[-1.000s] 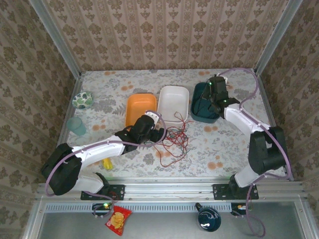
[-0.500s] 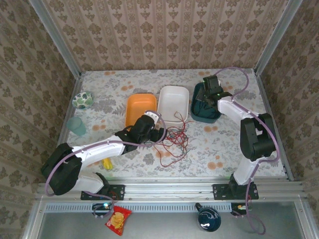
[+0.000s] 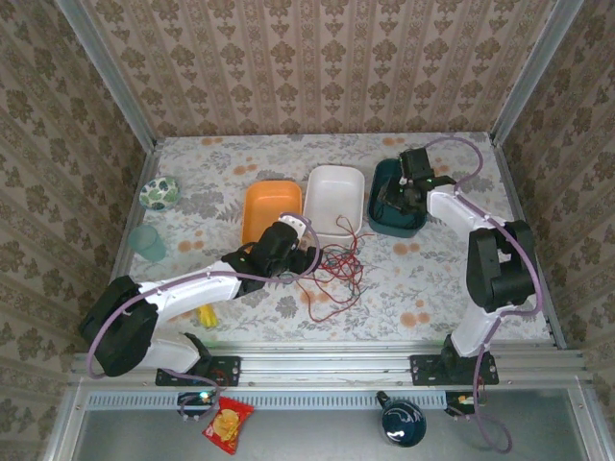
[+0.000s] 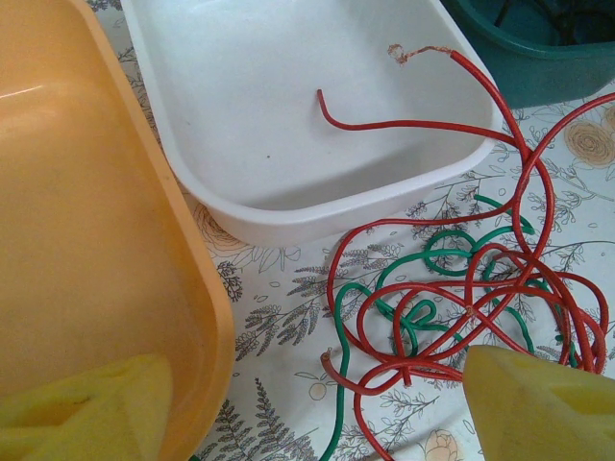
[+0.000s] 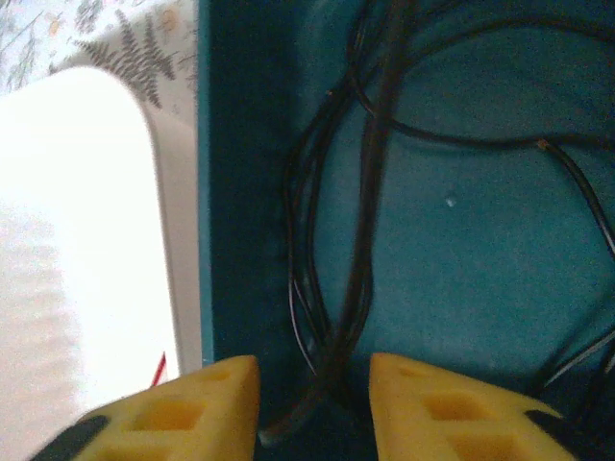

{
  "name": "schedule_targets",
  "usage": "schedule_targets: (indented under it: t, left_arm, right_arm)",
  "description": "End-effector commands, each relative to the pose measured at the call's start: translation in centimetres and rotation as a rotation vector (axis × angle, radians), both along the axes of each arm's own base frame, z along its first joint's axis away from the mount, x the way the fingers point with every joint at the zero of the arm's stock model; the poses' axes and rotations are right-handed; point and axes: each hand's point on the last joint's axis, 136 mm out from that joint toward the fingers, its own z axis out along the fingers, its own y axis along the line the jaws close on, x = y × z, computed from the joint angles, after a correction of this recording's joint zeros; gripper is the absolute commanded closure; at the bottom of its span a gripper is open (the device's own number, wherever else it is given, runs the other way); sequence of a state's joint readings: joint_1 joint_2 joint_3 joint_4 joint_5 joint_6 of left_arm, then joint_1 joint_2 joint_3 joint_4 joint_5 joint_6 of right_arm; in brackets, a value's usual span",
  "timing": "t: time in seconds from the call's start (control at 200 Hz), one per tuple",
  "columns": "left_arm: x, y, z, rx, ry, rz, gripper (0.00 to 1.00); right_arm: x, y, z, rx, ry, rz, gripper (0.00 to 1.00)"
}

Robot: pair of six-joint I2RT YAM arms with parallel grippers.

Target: Untangle the cables

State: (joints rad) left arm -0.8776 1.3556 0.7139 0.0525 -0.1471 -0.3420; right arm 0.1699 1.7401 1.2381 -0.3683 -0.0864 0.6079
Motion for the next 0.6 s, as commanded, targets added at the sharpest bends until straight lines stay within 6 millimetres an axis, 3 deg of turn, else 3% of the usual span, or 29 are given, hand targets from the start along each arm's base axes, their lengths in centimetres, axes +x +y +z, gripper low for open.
schedule_targets:
  t: [0.0, 0.135, 0.27, 0.37, 0.445, 0.595]
  left_arm:
    - [0.5, -0.5, 1.3, -0.02, -0.02, 0.01, 0.2]
    - [0.6, -0.4, 1.3, -0.023, -0.022, 0.011, 0.2]
    - [0.8, -0.2, 1.0, -0.015, -0.016, 0.01, 0.2]
    - [0.8, -0.3, 1.0, -0.025, -0.013, 0.004, 0.2]
    - [0.8, -0.4, 1.1, -0.034, -0.014, -0.004, 0.2]
    - [0.6, -0.8, 1.1, -0.049, -0.018, -0.029, 0.2]
  right_arm:
    - [-1.7, -0.8, 2.1, -0.003, -0.022, -0.034, 0.49]
    - [-2.6, -2.2, 5.2, -0.032, -0.16, -0.084, 0.4]
    - [-4.3, -2.9, 9.2, -0.06, -0.308, -0.093, 0.38]
    - [-5.8, -2.4, 10.8, -0.078, -0.366, -0.046, 0.39]
    - [-6.8, -0.9, 11.3, -0.078, -0.38, 0.037, 0.38]
    - [-9.4, 5.6, 9.6, 0.017, -0.327, 0.32, 0.41]
